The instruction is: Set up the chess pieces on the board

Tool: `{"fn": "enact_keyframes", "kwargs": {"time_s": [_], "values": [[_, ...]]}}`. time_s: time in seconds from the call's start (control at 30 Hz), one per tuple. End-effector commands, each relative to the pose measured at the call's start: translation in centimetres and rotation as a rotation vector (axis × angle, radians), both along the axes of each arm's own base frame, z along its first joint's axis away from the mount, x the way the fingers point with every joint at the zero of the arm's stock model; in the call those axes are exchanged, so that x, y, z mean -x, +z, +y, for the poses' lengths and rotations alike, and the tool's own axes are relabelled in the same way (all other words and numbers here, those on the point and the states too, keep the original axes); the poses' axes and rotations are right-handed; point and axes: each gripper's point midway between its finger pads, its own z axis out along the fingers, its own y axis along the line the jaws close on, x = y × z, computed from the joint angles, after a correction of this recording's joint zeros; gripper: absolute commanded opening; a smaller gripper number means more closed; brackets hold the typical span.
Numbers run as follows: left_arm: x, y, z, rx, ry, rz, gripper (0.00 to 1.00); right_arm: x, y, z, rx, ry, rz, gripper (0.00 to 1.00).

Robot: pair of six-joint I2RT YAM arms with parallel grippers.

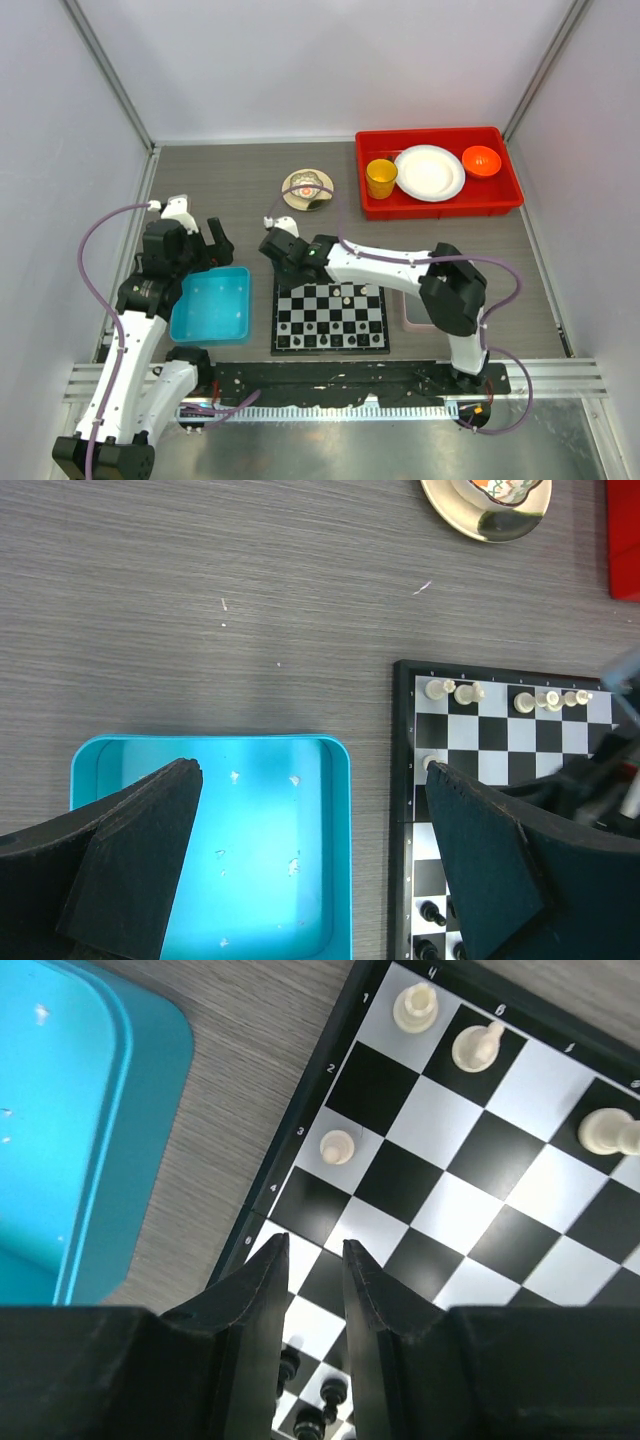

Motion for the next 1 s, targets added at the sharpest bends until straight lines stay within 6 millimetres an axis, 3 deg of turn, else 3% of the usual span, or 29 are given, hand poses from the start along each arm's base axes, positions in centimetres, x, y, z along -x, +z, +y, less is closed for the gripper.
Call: {"fn": "enact_keyframes", "kwargs": {"time_s": [0.0, 0.13, 0.63, 0.97], "values": [[-0.4, 0.4, -0.2, 0.005, -0.007, -0.025, 1.00, -0.9, 0.1, 2.5, -0.065, -0.012, 0.012, 0.34], [-0.4, 0.5, -0.2, 0.006, -0.009, -0.026, 1.00, -1.0, -1.2, 2.8, -0.048, -0.015, 0.018, 0.34], [-0.3, 0.6, -0.3, 0.007, -0.010, -0.032, 1.00, -2.7, -2.4, 3.1, 0.004, -0.055, -0.022, 0.34], [-0.3, 0.6, -0.2, 0.008, -0.010, -0.035, 1.00, -3.5, -2.0, 2.6, 0.047, -0.069, -0.060, 0.33]]}}
